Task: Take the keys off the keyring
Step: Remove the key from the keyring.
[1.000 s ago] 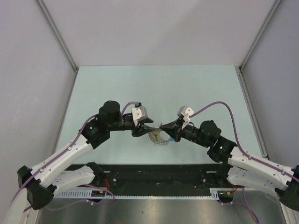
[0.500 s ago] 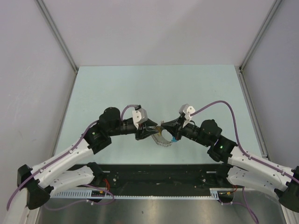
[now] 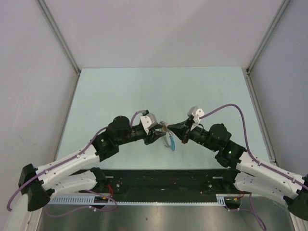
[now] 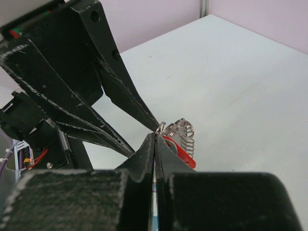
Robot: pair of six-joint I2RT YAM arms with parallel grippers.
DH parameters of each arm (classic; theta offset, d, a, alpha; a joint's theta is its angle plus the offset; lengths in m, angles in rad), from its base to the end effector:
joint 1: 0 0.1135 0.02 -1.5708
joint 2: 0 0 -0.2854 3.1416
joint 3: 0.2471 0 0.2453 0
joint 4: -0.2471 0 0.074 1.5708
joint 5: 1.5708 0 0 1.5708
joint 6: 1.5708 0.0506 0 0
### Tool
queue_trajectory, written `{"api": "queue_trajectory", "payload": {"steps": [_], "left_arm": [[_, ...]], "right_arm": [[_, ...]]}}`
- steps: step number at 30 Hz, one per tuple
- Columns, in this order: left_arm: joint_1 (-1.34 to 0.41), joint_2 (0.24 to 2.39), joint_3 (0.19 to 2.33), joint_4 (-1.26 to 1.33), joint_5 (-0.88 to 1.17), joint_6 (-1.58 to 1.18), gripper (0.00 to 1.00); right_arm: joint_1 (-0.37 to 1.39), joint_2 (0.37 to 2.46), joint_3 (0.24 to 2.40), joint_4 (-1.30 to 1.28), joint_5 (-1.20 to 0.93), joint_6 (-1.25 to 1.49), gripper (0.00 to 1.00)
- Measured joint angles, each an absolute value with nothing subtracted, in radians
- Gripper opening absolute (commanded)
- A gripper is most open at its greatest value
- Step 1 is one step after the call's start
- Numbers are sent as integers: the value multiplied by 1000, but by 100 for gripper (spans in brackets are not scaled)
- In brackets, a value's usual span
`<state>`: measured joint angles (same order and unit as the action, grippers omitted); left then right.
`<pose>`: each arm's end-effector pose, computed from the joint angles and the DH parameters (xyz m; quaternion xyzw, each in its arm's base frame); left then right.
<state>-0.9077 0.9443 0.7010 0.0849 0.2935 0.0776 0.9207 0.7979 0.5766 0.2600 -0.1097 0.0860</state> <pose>0.1232 -0.1815 0.3263 0.4396 0.6183 -0.3607 0.5426 0.1107 0.1547 0.3290 -0.3167 0.6168 0.3804 0.6120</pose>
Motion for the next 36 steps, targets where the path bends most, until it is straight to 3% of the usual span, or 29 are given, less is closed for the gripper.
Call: {"api": "queue_trajectory", "payload": {"steps": [17, 26, 32, 36], "left_arm": [[-909, 944, 647, 226, 259, 70, 43], [-910, 951, 643, 285, 277, 52, 38], [-910, 960, 643, 303, 284, 52, 31], [-910, 963, 643, 308, 294, 54, 14]], "right_arm": [[919, 764, 577, 264, -118, 109, 0], [919, 751, 577, 266, -120, 122, 0], [919, 748, 577, 267, -122, 127, 0], [918, 748, 577, 267, -125, 131, 0]]}}
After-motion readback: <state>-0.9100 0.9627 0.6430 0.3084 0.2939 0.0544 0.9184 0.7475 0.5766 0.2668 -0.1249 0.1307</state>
